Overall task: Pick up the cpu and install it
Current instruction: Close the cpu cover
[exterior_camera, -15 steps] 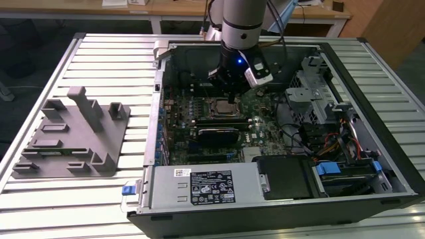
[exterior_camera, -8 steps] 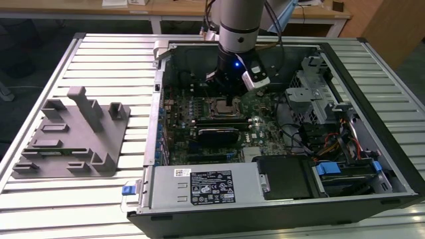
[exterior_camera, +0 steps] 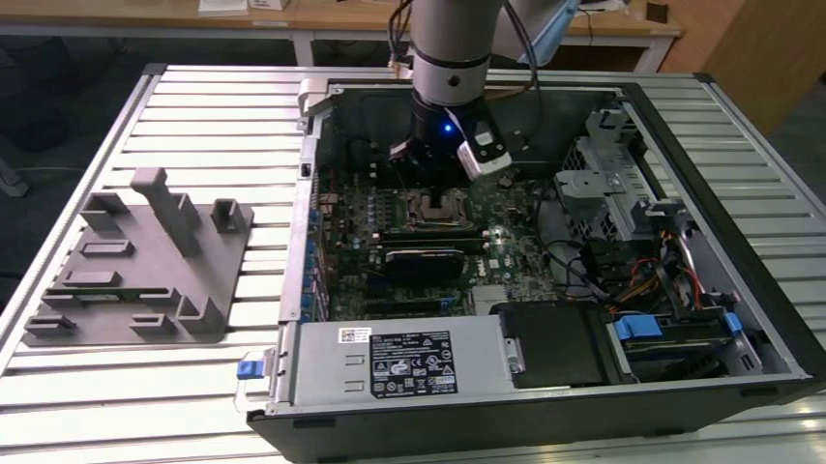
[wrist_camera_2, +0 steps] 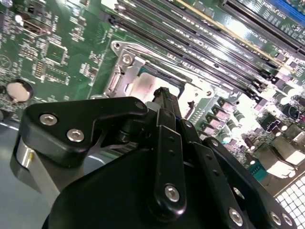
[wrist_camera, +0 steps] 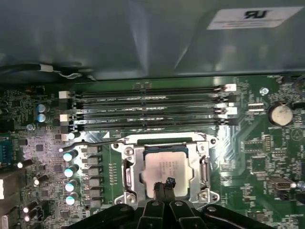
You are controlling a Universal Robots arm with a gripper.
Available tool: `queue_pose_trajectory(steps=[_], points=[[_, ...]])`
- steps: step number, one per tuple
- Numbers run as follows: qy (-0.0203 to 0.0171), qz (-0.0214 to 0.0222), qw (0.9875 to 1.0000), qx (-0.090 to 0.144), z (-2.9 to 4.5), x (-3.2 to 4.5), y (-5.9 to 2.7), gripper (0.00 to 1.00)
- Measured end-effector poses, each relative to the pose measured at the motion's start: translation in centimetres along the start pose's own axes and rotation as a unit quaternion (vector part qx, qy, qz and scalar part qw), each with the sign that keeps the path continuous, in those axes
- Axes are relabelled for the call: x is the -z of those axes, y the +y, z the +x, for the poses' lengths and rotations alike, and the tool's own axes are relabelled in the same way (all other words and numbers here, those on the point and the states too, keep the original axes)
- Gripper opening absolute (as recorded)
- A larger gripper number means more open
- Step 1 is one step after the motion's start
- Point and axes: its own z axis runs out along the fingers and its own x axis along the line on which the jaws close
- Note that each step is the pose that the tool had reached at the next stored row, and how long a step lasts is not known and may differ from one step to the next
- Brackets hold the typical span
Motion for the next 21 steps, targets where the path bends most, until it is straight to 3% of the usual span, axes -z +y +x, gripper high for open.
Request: queue_pose_trajectory(steps=[12, 21], points=[[0.0001, 0.0001, 1.0, 0.0, 1.89, -0.78, -0.11, 0.11], [0.0, 0.0, 1.0, 0.002, 2.16, -1.39, -0.12, 0.11]])
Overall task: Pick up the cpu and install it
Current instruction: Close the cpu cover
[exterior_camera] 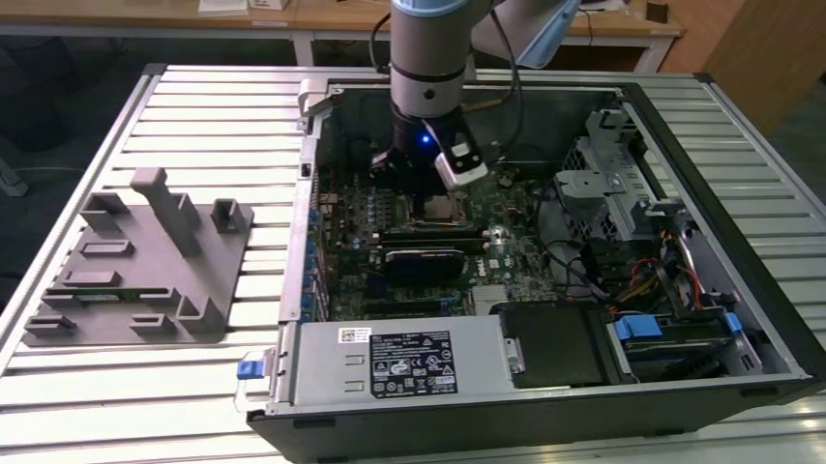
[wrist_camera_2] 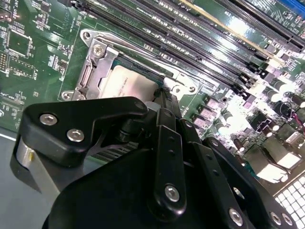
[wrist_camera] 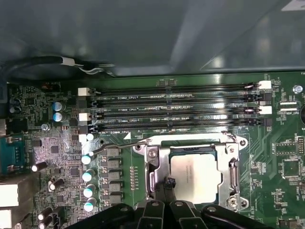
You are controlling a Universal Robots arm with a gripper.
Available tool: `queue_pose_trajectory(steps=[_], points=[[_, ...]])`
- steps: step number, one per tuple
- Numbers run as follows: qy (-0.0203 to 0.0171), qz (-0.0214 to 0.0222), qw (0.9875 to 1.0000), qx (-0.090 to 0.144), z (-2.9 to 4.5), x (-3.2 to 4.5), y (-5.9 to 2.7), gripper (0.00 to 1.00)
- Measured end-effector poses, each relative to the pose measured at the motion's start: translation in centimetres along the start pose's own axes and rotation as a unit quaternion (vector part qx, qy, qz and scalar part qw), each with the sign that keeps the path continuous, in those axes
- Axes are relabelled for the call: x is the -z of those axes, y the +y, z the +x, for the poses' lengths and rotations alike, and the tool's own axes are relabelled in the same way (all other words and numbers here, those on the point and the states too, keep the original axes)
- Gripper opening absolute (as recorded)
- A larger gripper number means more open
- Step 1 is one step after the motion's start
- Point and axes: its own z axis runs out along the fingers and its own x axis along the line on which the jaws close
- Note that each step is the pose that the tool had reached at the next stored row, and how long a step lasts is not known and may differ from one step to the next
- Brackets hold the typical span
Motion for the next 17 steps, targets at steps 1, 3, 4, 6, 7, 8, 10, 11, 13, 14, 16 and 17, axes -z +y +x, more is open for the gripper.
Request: queue_pose_trajectory(steps=[1, 3, 4, 6, 7, 8, 10, 11, 13, 14, 16, 17], points=[[0.0, -0.0001, 1.0, 0.0, 0.03, -0.05, 0.0, 0.11], [0.0, -0.0002, 1.0, 0.001, 0.11, -0.14, 0.0, 0.11], [0.0, -0.0002, 1.0, 0.001, 0.14, -0.19, 0.0, 0.11], [-0.0001, -0.0003, 1.0, 0.002, 0.16, -0.31, 0.0, 0.11], [0.0, -0.0002, 1.0, 0.002, 0.16, -0.34, -0.01, 0.11], [0.0, -0.0002, 1.0, 0.002, 0.17, -0.38, -0.01, 0.11], [0.0, -0.0001, 1.0, 0.002, 0.17, -0.41, -0.01, 0.11], [0.0, -0.0001, 1.0, 0.002, 0.17, -0.42, -0.01, 0.11], [0.0, -0.0002, 1.0, 0.002, 0.17, -0.44, -0.01, 0.11], [0.0, -0.0002, 1.0, 0.002, 0.17, -0.45, 0.01, 0.11], [0.0, -0.0002, 1.0, 0.002, 0.18, -0.46, 0.06, 0.11], [0.0, -0.0002, 1.0, 0.002, 0.18, -0.46, 0.1, 0.11]])
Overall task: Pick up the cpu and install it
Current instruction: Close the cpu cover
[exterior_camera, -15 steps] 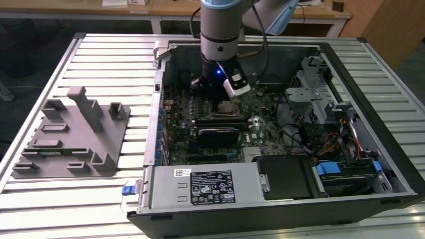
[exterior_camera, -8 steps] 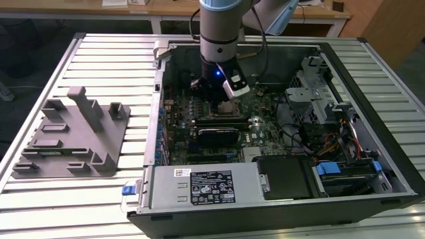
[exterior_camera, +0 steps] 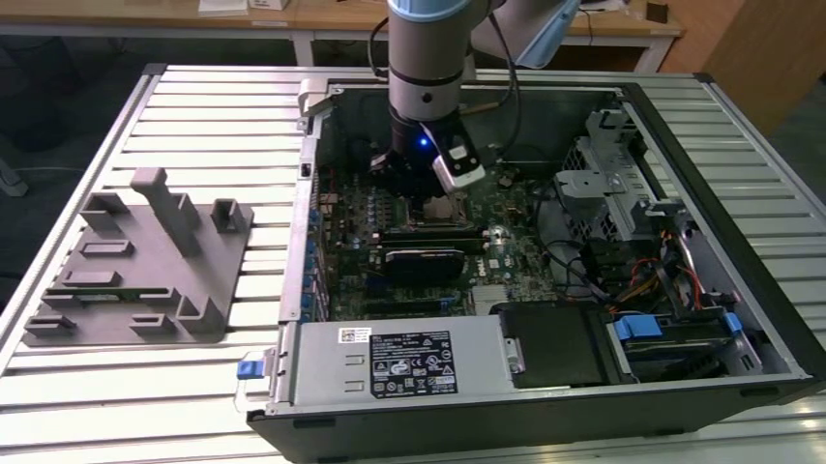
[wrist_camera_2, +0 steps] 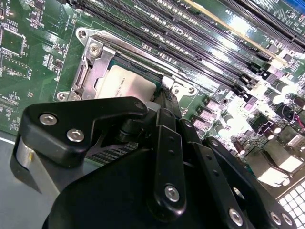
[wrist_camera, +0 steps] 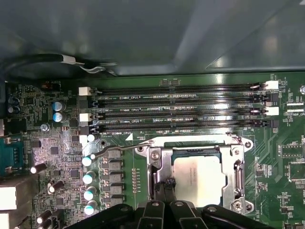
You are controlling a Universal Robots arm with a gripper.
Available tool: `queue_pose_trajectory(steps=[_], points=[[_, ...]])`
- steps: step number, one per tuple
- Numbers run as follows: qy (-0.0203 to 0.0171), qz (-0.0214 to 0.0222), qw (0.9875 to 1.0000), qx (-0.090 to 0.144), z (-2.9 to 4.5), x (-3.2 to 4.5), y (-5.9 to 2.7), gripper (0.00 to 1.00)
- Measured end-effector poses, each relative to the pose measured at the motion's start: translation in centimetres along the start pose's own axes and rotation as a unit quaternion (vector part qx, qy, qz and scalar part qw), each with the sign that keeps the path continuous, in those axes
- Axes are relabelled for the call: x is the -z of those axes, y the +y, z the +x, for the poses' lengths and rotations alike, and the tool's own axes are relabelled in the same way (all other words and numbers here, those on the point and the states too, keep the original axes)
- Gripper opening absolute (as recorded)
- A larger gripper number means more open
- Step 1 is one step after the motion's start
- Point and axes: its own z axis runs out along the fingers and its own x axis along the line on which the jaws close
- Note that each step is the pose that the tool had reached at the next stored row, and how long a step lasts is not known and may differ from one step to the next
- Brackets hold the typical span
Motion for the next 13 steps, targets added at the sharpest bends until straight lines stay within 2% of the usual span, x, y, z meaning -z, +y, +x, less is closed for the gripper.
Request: queue_pose_trajectory(steps=[13], points=[[0.0, -0.0001, 1.0, 0.0, 0.23, -0.01, 0.2, 0.11]])
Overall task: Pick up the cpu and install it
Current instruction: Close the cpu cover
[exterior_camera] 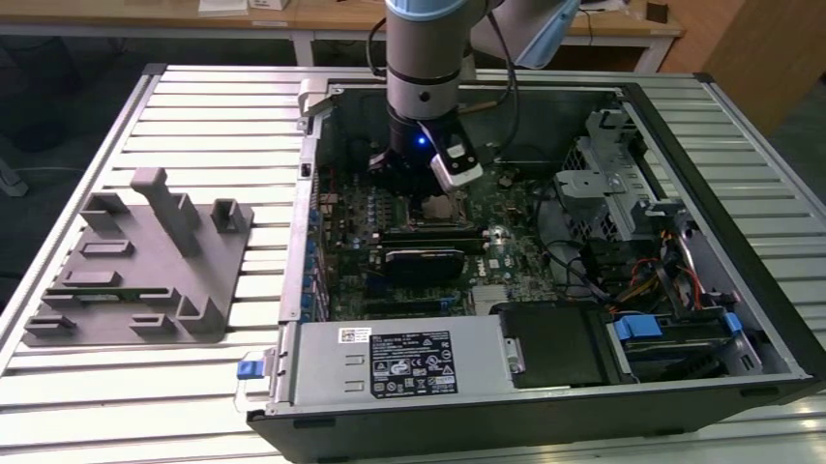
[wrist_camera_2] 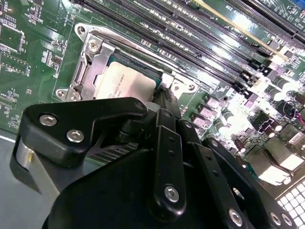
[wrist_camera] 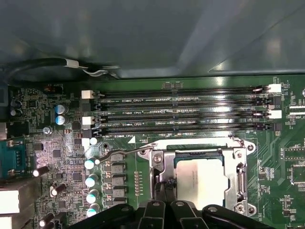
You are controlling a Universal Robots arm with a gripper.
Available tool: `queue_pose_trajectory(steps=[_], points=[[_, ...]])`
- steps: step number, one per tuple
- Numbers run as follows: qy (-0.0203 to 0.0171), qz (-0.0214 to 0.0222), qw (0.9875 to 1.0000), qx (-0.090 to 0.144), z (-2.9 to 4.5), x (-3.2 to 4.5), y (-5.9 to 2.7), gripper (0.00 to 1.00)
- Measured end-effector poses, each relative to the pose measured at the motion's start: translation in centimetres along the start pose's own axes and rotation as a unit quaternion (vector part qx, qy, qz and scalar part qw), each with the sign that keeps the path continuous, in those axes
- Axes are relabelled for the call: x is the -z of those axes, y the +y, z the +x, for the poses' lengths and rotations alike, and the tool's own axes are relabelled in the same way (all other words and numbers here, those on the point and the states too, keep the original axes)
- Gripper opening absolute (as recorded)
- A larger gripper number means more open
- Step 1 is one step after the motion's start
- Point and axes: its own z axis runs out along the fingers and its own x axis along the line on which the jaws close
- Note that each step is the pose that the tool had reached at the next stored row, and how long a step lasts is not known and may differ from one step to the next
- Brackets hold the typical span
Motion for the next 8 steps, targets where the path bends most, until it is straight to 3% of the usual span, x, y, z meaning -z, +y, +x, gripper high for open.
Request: queue_pose_trajectory(steps=[8], points=[[0.0, 0.0, 1.0, 0.0, 0.01, 0.39, -0.01, 0.11]])
